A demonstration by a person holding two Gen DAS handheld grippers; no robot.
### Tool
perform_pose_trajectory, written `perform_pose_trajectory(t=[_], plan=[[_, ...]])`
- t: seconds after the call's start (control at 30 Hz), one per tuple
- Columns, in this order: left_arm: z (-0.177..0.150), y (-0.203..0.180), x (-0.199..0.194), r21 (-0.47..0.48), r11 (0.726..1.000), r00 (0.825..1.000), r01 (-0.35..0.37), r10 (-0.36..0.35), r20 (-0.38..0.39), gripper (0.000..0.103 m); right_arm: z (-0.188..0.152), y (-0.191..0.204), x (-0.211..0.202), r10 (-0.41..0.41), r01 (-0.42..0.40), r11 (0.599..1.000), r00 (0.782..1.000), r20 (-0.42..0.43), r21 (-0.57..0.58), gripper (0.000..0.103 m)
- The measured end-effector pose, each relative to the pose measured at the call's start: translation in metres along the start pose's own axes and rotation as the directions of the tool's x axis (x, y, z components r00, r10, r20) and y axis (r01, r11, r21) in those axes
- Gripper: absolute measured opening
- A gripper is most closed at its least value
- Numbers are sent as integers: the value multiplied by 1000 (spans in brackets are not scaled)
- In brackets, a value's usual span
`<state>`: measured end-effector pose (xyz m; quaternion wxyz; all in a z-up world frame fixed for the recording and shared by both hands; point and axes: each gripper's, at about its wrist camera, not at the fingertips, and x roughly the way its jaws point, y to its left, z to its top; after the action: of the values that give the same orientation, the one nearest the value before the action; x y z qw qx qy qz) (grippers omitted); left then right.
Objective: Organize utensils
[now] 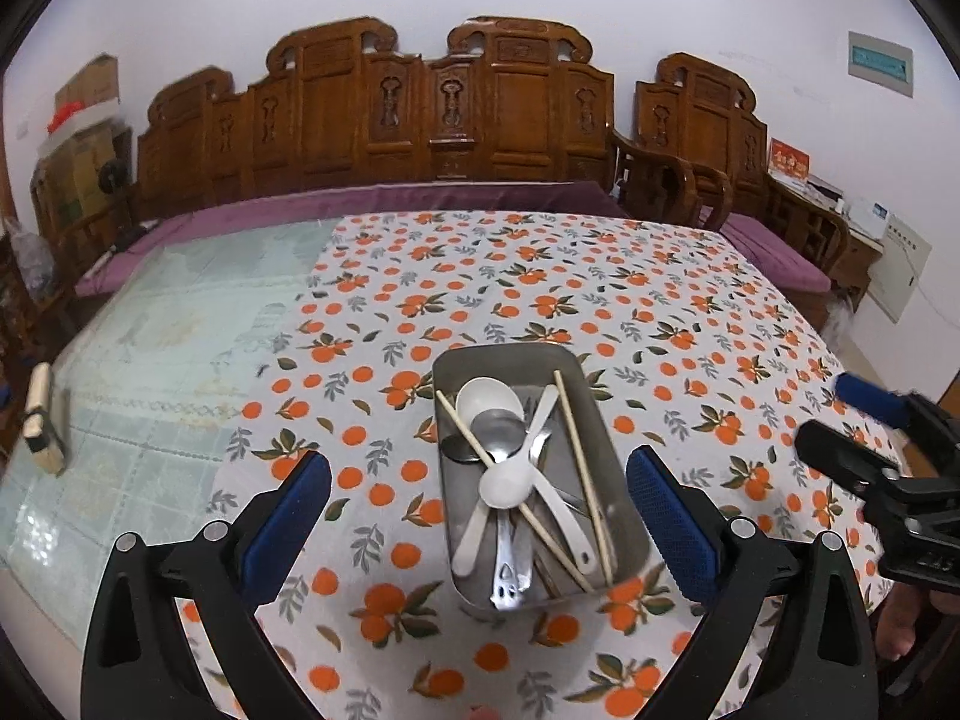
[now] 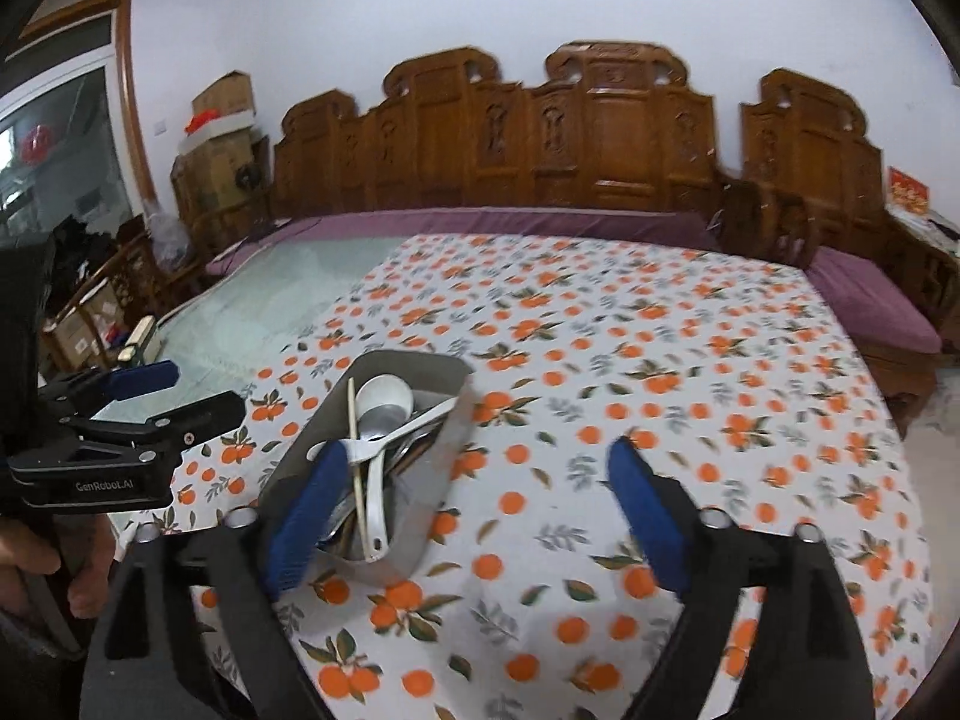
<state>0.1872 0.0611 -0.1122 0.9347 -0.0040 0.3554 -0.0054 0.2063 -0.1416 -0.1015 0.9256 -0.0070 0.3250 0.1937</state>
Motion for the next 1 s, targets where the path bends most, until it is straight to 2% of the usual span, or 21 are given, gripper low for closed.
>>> perform_pose_trajectory(t=[0.17, 0.37, 0.43, 0.6, 0.7, 1.0], plan=[[0, -20, -29, 13, 1000, 1000, 20, -20, 19, 95, 1, -10, -46, -51, 50, 999, 997, 60, 17, 100], [10, -41, -77, 36, 999, 995, 15, -19, 100, 95, 10, -18, -99, -112, 106, 993, 982, 150, 46, 100], [15, -47, -95, 41, 999, 991, 24, -29, 132, 95, 11, -20, -120, -121, 112, 992, 973, 198, 55, 100], [19, -61, -140, 45, 997, 977, 58, -66, 204, 95, 15, -20, -161, -122, 111, 992, 958, 258, 57, 100], [18, -68, -163, 48, 998, 969, 44, -55, 241, 95, 15, -19, -177, -136, 127, 991, 950, 280, 47, 100], [14, -75, -191, 41, 999, 960, 21, -31, 280, 95, 12, -7, -203, -141, 139, 990, 939, 313, 29, 100]])
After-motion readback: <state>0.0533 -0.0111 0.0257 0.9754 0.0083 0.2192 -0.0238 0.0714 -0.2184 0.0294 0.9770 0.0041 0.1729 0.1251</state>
